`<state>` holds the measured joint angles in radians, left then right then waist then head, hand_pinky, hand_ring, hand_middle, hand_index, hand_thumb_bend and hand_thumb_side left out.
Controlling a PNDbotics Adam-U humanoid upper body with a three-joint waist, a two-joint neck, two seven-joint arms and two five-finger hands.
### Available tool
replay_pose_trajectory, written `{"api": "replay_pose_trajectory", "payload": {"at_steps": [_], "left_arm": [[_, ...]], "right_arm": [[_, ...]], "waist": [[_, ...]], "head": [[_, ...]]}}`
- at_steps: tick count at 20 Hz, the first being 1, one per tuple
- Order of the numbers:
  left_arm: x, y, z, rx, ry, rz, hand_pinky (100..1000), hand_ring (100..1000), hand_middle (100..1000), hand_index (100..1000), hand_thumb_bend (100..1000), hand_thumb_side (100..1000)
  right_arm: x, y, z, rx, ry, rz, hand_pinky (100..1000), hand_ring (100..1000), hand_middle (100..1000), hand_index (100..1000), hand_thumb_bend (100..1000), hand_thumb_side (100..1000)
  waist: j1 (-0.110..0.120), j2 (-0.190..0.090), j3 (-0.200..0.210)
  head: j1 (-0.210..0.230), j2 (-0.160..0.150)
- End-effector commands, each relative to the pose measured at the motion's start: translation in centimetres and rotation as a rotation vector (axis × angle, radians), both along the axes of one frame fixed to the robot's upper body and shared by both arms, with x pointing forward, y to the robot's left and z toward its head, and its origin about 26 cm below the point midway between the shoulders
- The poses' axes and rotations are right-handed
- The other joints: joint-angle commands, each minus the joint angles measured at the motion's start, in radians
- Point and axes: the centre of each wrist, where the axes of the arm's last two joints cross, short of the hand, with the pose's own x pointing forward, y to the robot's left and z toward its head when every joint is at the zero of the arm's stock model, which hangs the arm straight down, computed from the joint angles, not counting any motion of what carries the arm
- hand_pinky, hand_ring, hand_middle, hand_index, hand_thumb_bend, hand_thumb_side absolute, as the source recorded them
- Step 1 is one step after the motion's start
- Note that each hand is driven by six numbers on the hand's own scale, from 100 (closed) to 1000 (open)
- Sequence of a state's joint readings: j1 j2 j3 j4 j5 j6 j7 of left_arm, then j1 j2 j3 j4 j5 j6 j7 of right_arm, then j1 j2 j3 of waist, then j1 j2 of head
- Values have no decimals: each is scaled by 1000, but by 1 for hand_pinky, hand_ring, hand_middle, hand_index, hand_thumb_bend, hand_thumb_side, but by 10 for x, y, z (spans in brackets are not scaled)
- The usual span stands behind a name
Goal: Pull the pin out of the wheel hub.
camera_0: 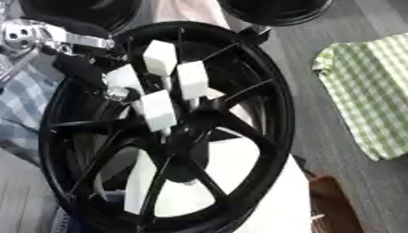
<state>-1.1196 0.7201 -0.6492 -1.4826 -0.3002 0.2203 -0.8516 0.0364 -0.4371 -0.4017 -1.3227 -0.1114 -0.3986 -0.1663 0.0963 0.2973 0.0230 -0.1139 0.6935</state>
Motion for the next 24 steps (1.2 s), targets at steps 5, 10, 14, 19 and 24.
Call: {"api": "replay_pose_trajectory", "payload": {"at_steps": [5, 10, 14, 19, 24], "left_arm": [[-8, 14, 19, -17, -38, 10, 660, 557, 361, 617, 242, 410], [-12, 15, 22, -50, -44, 3, 606, 508, 324, 569, 193, 234], [-16, 17, 27, -111, -68, -1, 563, 482, 294, 532, 100, 231], [-23, 21, 38, -212, -134, -15, 536, 454, 244, 477, 100, 237], [-34, 32, 50, -306, -208, -29, 523, 426, 202, 429, 100, 242]], "right_arm": [[-1, -8, 9, -31, -11, -4, 673, 723, 633, 809, 682, 244], [-1, -8, 9, -31, -10, -5, 673, 724, 634, 809, 684, 248], [-2, -9, 9, -30, -9, -8, 674, 724, 634, 809, 685, 250], [-3, -9, 8, -28, -6, -11, 674, 725, 635, 810, 686, 253], [-4, -10, 8, -28, -7, -14, 675, 725, 635, 810, 687, 256]], "waist": [[-7, -23, 3], [-8, -26, 4], [-9, -28, 5], [-10, -31, 7], [-12, -35, 9]], "head": [[2, 3], [3, 4], [2, 4], [1, 4], [0, 6]]}}
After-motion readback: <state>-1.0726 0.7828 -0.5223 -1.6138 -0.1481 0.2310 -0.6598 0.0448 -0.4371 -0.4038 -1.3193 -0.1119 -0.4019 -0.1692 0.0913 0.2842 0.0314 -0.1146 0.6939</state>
